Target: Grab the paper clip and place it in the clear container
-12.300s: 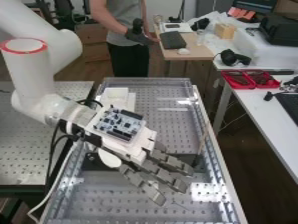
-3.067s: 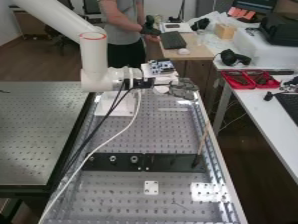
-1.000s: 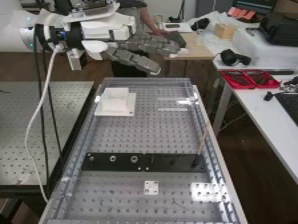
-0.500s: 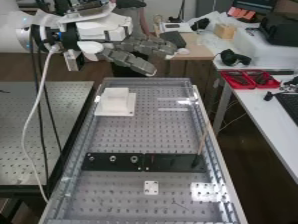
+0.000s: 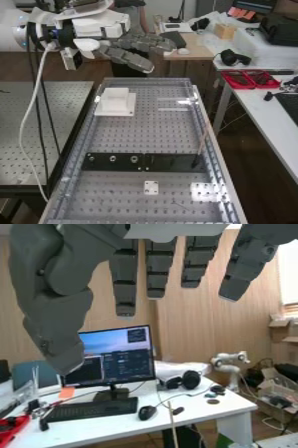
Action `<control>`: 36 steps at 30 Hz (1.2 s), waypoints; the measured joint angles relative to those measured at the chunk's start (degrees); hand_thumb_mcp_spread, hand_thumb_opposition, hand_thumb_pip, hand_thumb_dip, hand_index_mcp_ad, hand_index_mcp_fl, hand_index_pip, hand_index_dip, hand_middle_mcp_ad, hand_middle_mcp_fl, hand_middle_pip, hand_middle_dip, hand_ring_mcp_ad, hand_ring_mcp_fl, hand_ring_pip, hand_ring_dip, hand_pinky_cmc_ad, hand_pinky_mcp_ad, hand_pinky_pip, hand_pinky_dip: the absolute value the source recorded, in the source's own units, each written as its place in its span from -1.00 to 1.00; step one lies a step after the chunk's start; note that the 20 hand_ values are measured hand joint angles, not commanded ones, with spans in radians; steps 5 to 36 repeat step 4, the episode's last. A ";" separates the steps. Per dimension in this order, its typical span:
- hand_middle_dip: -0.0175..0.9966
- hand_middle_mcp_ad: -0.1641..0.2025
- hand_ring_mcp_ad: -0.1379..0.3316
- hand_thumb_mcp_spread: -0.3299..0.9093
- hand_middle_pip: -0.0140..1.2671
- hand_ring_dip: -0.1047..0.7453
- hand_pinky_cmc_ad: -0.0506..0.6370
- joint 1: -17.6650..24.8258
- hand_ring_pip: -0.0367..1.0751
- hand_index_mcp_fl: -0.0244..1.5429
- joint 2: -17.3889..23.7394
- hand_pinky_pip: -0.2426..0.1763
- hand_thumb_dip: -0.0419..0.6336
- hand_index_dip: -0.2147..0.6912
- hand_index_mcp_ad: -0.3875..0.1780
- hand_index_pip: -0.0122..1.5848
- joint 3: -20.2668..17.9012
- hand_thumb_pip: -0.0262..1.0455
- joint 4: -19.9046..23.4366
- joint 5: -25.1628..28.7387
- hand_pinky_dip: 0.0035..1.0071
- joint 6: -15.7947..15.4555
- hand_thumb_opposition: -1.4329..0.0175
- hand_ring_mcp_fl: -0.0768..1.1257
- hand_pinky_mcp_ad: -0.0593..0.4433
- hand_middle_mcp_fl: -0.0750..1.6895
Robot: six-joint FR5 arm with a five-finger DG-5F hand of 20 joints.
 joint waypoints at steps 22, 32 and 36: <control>-0.62 -0.04 0.07 0.16 -0.78 -0.57 0.25 -0.09 -0.74 -0.39 0.25 -0.05 -0.15 0.06 0.00 -0.88 -0.11 -0.08 0.09 0.25 -0.55 -0.22 -0.07 -0.85 0.40 -0.78; -0.62 -0.04 0.07 0.16 -0.78 -0.57 0.25 -0.09 -0.74 -0.39 0.25 -0.05 -0.15 0.06 0.00 -0.88 -0.11 -0.08 0.09 0.25 -0.55 -0.22 -0.07 -0.85 0.40 -0.78; -0.62 -0.04 0.07 0.16 -0.78 -0.57 0.25 -0.09 -0.74 -0.39 0.25 -0.05 -0.15 0.06 0.00 -0.88 -0.11 -0.08 0.09 0.25 -0.55 -0.22 -0.07 -0.85 0.40 -0.78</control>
